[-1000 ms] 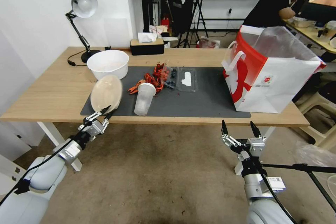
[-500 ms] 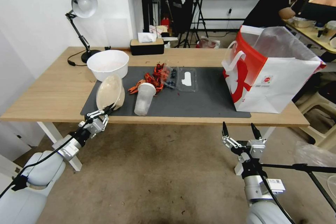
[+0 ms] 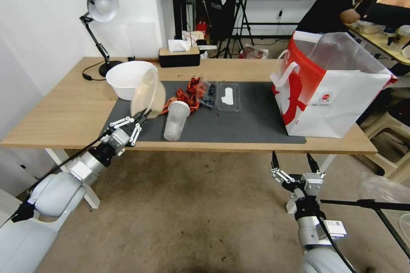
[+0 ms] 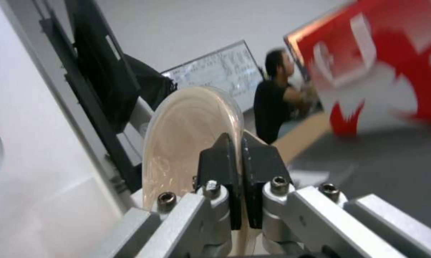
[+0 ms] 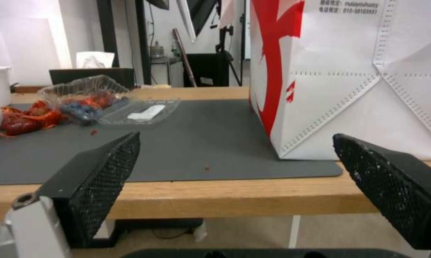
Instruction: Pick up the trash from the table and place it into the takeout bag.
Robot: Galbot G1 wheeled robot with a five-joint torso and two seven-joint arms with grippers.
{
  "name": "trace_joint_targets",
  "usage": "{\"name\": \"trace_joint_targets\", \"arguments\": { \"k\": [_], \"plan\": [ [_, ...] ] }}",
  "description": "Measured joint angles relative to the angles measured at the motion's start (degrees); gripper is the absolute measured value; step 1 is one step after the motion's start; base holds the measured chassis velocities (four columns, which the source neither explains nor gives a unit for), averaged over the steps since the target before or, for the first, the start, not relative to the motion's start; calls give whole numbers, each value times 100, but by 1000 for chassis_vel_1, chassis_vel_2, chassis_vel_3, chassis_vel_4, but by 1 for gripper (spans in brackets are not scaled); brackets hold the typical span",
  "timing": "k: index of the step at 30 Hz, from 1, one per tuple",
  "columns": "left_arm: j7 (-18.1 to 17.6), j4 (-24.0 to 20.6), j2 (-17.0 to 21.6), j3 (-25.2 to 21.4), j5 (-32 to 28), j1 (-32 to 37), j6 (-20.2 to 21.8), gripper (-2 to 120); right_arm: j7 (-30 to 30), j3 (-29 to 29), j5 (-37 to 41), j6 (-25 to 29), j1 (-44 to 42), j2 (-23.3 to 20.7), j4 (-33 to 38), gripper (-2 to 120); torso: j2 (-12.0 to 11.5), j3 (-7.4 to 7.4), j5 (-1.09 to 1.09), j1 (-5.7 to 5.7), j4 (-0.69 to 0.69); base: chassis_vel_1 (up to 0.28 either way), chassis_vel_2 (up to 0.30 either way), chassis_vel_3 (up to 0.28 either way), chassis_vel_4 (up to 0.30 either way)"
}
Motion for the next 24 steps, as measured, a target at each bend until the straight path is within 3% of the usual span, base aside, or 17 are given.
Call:
{"name": "trace_joint_targets", "arguments": {
  "k": [1, 5, 9, 14, 24],
  "plan": [
    [0, 0, 0, 0, 0, 0, 0, 0, 0, 0, 0, 0, 0, 0, 0, 100, 0, 0, 0, 0, 0, 0, 0, 0, 0],
    [177, 38, 169, 527, -1187, -550, -8, 0, 0, -5, -13, -1, 21, 33, -37, 100, 0, 1, 2, 0, -2, 0, 0, 0, 0],
    [365, 161, 267, 907, -1830, -1107, 1, 0, 2, 5, -13, -10, 71, 40, -55, 100, 0, 1, 1, 0, -2, 0, 0, 0, 0],
    [440, 233, 286, 1241, -2270, -1577, 98, 0, 10, 6, -15, -41, 138, 61, -83, 100, 0, 1, 0, 0, -2, 0, 0, 0, 0],
    [364, 480, 189, 2519, -2882, -2874, 315, 0, 48, 15, -54, -103, 259, 90, -151, 100, 0, 1, 0, 0, -2, 0, 0, 0, 0]
  ]
}}
